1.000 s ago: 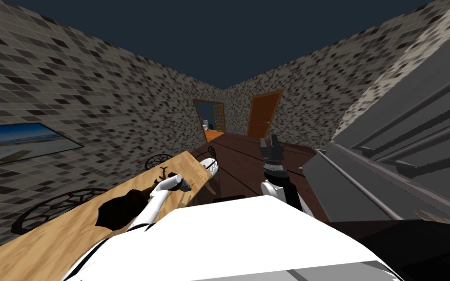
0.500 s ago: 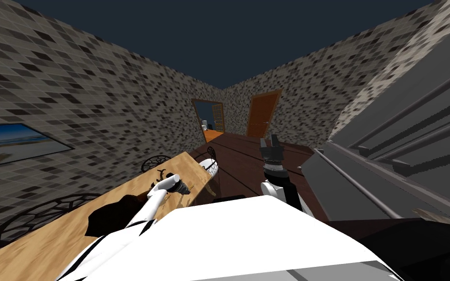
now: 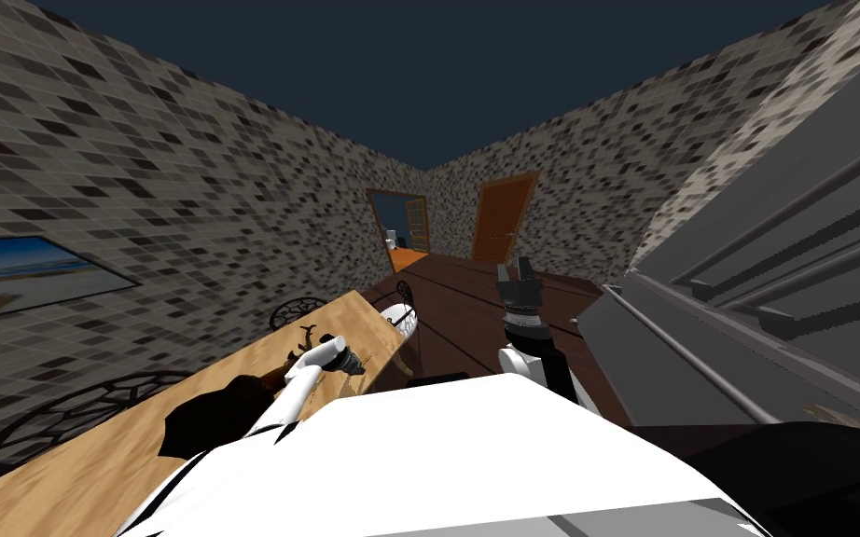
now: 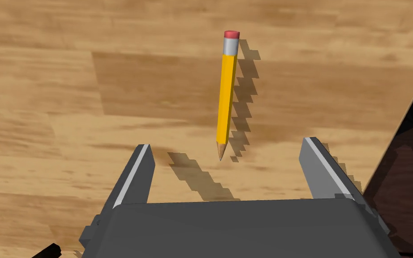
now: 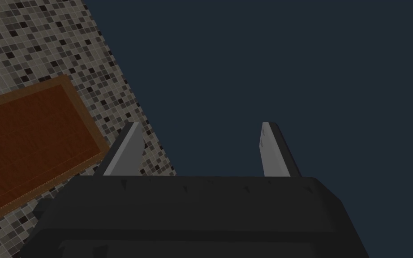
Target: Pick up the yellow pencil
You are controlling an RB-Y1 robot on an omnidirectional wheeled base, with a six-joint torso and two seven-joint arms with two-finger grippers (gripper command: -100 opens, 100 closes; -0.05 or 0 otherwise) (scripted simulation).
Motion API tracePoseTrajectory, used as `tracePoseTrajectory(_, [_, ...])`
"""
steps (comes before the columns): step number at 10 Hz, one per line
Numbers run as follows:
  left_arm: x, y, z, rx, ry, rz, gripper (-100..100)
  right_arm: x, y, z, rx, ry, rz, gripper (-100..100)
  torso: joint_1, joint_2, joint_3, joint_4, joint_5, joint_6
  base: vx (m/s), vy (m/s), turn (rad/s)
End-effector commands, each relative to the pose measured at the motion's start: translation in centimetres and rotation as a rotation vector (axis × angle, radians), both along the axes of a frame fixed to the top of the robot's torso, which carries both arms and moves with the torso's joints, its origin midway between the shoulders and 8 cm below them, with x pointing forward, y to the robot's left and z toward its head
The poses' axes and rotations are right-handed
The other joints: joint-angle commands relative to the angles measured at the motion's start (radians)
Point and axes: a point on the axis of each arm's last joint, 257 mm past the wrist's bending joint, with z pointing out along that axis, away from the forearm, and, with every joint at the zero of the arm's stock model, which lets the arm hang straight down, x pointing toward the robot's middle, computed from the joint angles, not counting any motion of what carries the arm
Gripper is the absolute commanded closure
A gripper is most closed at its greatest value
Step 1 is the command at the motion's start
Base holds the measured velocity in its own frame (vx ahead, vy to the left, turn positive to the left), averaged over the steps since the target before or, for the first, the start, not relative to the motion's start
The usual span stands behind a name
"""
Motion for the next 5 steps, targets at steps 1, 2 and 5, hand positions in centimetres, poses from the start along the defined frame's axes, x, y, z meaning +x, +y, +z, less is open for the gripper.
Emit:
tracePoseTrajectory(1, [-0.21,-0.27,-0.79,0.001,-0.002,-0.001,-100,0.0,0.0,0.0,0.0,0.0,0.0,0,0.0,0.0,0.0,0.0,0.0,0.0,0.033,0.017,0.008])
tracePoseTrajectory(2, [-0.17,-0.32,-0.55,0.0,0.0,0.0,-100,0.0,0.0,0.0,0.0,0.0,0.0,0,0.0,0.0,0.0,0.0,0.0,0.0,0.013,0.007,0.0])
tracePoseTrajectory(5, [-0.17,-0.37,-0.62,0.0,0.0,-0.001,100,0.0,0.0,0.0,0.0,0.0,0.0,0,0.001,0.001,0.0,0.0,0.0,0.0,0.0,0.0,0.0])
